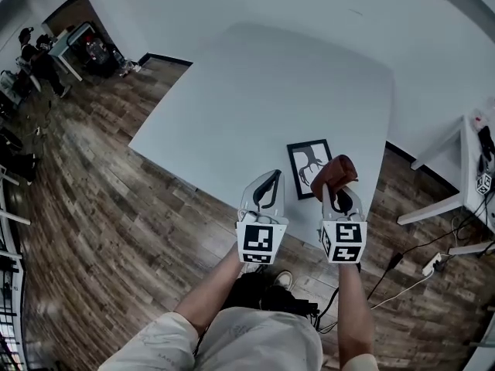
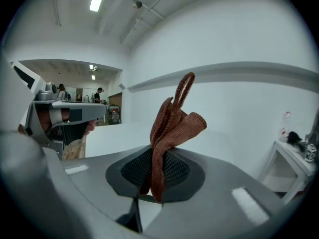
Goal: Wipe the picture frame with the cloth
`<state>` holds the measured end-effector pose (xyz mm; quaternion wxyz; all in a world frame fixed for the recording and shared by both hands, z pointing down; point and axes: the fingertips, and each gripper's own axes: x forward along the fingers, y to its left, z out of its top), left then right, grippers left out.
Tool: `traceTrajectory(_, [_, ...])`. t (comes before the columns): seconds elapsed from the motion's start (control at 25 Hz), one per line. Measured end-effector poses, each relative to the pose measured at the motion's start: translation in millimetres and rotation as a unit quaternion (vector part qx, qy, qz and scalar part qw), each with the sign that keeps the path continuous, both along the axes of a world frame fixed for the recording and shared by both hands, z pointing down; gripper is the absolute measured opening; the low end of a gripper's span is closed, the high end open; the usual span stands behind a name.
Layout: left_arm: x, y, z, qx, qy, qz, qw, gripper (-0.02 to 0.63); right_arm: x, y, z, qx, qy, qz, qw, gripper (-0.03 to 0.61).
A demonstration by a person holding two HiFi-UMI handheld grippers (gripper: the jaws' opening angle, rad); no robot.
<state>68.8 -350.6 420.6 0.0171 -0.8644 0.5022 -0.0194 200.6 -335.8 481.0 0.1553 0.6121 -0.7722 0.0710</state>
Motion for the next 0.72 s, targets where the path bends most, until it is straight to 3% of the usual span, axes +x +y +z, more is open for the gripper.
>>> traceTrajectory(0.12, [-3.5,-13.7,4.3,-0.005,0.001,0.002,1.0,0.0,-19.0,-36.3,28.4,-0.073,0.002,-0.054,0.996,0.078])
traceTrajectory(0.28, [-10.2,-28.7,12.0,-0.012,0.0,0.0,0.9999,0.0,-35.2,-79.8,59.1,-0.133,0.03,-0.094,0.986,0.078])
traceTrajectory(0.52, [-23.0,-45.1,23.3,-0.025,-0.002,-0.006,0.9997,0.0,-58.1,-122.4,109.2,-0.246,0.048,-0.12,0.961,0.078])
traceTrajectory(0.72, [-20.1,-50.2,29.5,-0.03,-0.002,-0.005,0.9995,0.0,-58.3,-140.0,128.5,-0.29,0.069,-0.112,0.948,0.078])
